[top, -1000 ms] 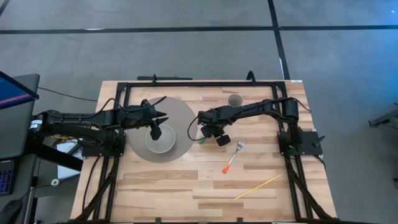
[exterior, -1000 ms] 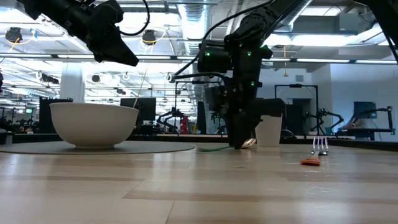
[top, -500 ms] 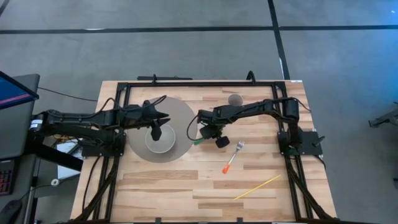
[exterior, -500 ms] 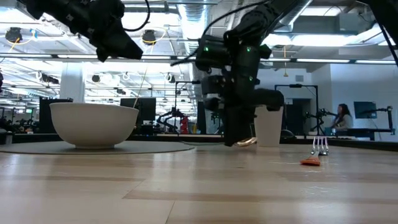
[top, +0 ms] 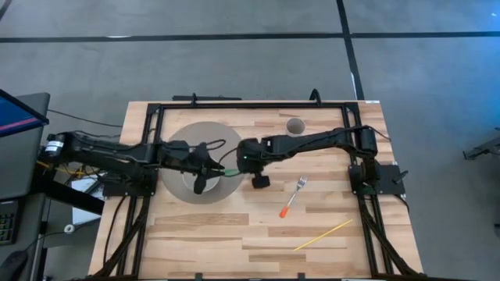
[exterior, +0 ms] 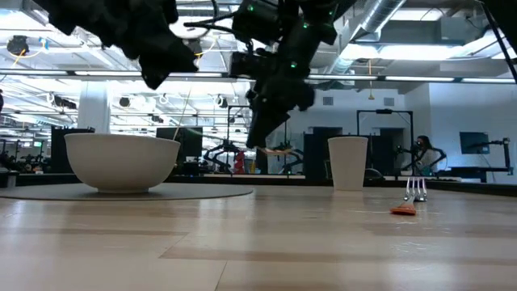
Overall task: Pick & Place Utensil
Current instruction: Put the green spoon into the white bowl
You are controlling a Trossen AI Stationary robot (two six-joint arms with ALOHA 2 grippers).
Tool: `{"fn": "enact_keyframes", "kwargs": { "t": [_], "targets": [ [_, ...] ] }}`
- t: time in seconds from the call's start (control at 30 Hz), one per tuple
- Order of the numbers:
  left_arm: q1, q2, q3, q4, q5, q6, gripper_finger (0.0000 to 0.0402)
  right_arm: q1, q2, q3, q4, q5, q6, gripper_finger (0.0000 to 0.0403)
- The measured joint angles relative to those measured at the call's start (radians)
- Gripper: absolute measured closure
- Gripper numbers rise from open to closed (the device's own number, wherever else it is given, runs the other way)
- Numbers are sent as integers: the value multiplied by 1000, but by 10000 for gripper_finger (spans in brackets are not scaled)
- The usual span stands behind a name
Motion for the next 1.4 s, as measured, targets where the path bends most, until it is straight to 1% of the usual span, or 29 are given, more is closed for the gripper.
{"fn": "enact_keyframes", "kwargs": {
  "t": [0.1,0.17,0.2,0.3,0.43,0.57,0.7,0.77,0.87,0.97,1.1,1.23,1.4],
  "targets": [
    [0,37,0,-2,-51,-81,279,2,0,10,13,190,18,396],
    [0,51,0,-8,-72,-141,272,5,0,10,6,268,43,395],
    [0,55,0,-7,-80,-159,269,5,0,10,-4,285,52,396],
    [0,52,0,-6,-121,-164,266,7,0,10,-31,299,77,397],
    [3,51,0,-8,-223,-164,268,15,0,10,-43,315,95,398],
    [29,55,0,-15,-235,-211,268,36,0,11,-45,366,97,398],
    [58,54,-4,-28,-307,-241,270,60,0,16,-43,390,97,398],
    [72,54,-17,-26,-309,-242,270,72,0,16,-43,408,97,397],
    [82,54,-36,-26,-300,-263,271,85,0,16,-28,478,79,395],
    [81,54,-51,-20,-298,-277,271,87,0,16,-2,512,61,395],
    [82,54,-71,10,-299,-275,271,87,0,21,16,511,60,395],
    [82,54,-85,66,-299,-232,271,87,0,22,32,511,42,395],
    [82,54,-85,67,-311,-225,271,87,1,22,51,512,17,395]
  ]
}}
